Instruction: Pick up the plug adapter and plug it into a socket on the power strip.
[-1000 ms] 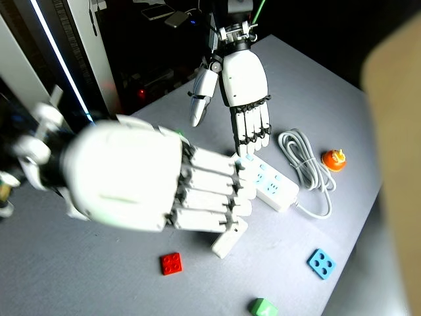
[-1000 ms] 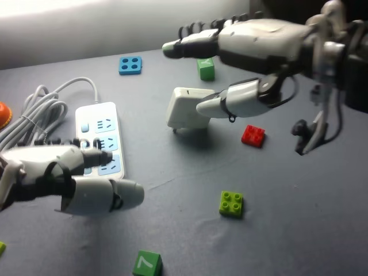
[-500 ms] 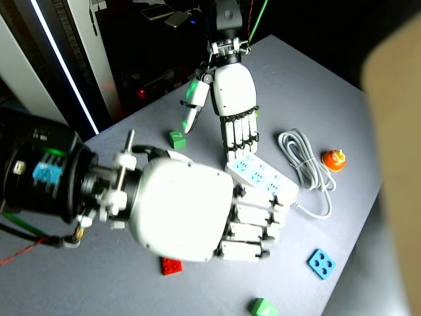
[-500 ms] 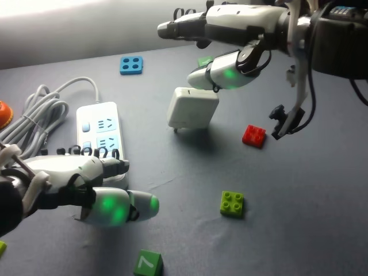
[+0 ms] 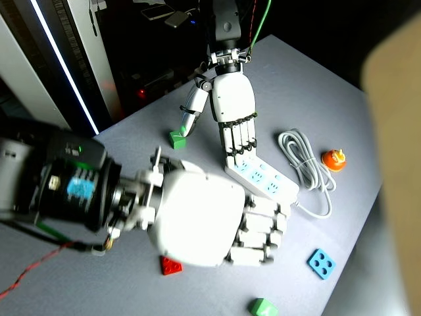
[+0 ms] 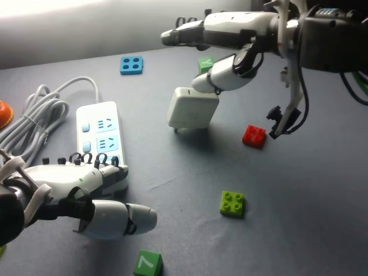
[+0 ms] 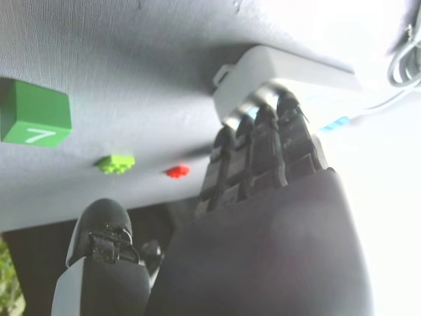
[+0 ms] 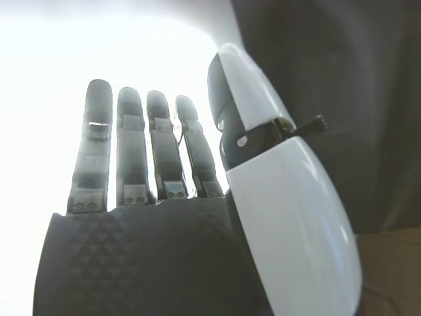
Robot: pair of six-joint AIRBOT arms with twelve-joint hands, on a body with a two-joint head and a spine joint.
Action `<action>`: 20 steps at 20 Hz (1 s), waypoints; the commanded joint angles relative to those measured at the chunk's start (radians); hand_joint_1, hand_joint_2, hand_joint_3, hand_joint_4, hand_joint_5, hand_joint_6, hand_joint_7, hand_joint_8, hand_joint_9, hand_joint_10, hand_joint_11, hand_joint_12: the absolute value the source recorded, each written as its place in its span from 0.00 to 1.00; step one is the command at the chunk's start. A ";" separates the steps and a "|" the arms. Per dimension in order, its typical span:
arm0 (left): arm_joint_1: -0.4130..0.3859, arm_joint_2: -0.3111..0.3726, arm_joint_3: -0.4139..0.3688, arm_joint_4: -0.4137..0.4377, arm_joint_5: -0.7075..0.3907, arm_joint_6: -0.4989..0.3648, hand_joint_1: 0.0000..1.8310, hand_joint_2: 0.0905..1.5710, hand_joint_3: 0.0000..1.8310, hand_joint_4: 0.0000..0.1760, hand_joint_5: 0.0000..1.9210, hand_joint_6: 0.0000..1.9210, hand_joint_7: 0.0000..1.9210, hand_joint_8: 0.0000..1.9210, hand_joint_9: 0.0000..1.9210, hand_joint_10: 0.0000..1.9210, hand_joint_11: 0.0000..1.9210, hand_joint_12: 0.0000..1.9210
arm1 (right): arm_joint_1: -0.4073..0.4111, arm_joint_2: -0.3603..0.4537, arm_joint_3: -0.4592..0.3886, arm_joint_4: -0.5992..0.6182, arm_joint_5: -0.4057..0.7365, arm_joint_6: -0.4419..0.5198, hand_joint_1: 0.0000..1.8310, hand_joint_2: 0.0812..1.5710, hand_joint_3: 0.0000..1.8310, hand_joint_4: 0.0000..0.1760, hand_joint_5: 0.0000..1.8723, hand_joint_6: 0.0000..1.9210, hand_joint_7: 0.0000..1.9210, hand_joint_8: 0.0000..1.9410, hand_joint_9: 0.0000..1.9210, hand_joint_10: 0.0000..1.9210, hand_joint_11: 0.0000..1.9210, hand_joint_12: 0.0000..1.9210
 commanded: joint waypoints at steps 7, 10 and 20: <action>0.001 0.001 0.000 0.010 -0.010 -0.007 0.00 0.71 0.00 0.00 0.01 0.00 0.02 0.00 0.01 0.00 0.00 0.00 | -0.034 -0.051 0.046 0.012 0.093 0.006 0.61 0.80 0.00 0.00 0.06 0.00 0.04 0.00 0.07 0.00 0.00 0.32; 0.003 0.001 -0.006 0.010 -0.041 -0.057 0.00 0.71 0.00 0.00 0.01 0.00 0.02 0.00 0.01 0.00 0.00 0.00 | -0.045 -0.073 0.073 0.012 0.091 0.007 0.62 0.82 0.00 0.00 0.07 0.00 0.06 0.00 0.08 0.00 0.00 0.31; 0.031 -0.004 -0.020 0.010 -0.057 -0.086 0.00 0.71 0.00 0.00 0.02 0.00 0.04 0.01 0.04 0.01 0.01 0.01 | -0.081 -0.141 0.162 0.011 0.090 -0.001 0.65 0.79 0.00 0.00 0.10 0.00 0.07 0.00 0.09 0.00 0.00 0.31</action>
